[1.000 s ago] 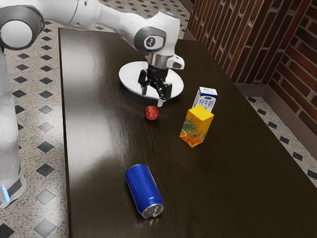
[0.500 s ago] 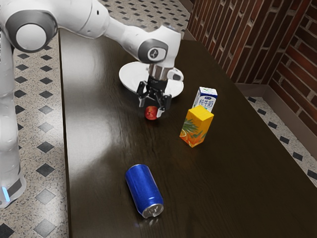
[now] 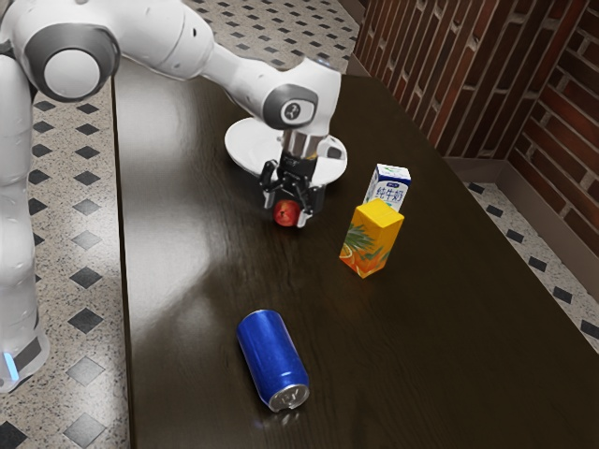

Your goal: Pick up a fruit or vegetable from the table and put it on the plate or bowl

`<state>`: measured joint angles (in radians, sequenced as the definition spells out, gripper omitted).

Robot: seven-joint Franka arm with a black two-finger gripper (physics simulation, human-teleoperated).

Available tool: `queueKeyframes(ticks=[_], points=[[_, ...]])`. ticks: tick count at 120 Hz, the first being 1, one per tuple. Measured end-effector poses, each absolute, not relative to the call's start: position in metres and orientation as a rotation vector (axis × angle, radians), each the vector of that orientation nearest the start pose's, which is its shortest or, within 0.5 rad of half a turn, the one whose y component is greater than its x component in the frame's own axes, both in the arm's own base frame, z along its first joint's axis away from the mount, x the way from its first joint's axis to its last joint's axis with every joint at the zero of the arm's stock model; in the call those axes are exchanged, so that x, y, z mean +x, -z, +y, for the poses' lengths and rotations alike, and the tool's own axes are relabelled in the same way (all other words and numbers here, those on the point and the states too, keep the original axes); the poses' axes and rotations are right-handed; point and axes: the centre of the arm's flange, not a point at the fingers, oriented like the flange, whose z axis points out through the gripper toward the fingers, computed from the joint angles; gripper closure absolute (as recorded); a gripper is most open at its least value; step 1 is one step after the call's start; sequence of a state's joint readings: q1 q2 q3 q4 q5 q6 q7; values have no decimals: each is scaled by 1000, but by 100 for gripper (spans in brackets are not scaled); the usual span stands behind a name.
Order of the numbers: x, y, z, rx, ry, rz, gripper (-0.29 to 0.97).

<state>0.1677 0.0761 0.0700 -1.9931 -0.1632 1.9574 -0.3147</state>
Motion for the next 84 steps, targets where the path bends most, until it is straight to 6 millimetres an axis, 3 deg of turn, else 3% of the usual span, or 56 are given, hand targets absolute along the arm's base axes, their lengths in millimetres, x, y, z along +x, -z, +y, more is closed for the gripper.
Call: queueKeyframes(ticks=[38,57,67,76,84], points=[[549,-411,123,-3107,-171,-1009,3],[550,-412,122,-3104,-164,-1014,31],[550,-413,123,-3098,-157,-1017,39],[547,-427,120,-3094,-124,-1003,41],[540,-462,115,-3089,-49,-958,41]])
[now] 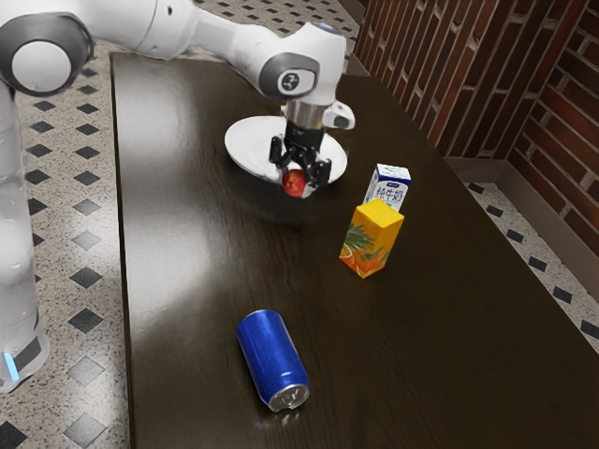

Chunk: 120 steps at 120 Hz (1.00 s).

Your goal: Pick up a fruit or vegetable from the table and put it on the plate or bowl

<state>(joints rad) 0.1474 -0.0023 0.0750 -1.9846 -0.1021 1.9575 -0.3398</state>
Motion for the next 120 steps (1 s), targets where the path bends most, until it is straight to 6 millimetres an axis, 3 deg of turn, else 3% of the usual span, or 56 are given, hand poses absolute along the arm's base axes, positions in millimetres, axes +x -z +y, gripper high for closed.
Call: queueKeyframes(ticks=[11,17,23,31,39,52,59,63,71,77,94,104,120], points=[[536,-524,111,-3058,52,-877,40],[532,-546,117,-3031,72,-851,40],[525,-564,137,-2997,80,-863,39],[512,-579,182,-2944,75,-925,39],[498,-582,231,-2895,45,-995,39],[486,-568,304,-2825,-38,-1078,39],[490,-558,331,-2805,-75,-1084,38],[506,-549,325,-2817,-96,-1027,38],[549,-530,282,-2878,-132,-838,38],[565,-519,267,-2907,-155,-753,39],[568,-510,270,-2936,-187,-671,37],[569,-509,269,-2955,-195,-612,19],[574,-517,256,-2974,-181,-508,7]])
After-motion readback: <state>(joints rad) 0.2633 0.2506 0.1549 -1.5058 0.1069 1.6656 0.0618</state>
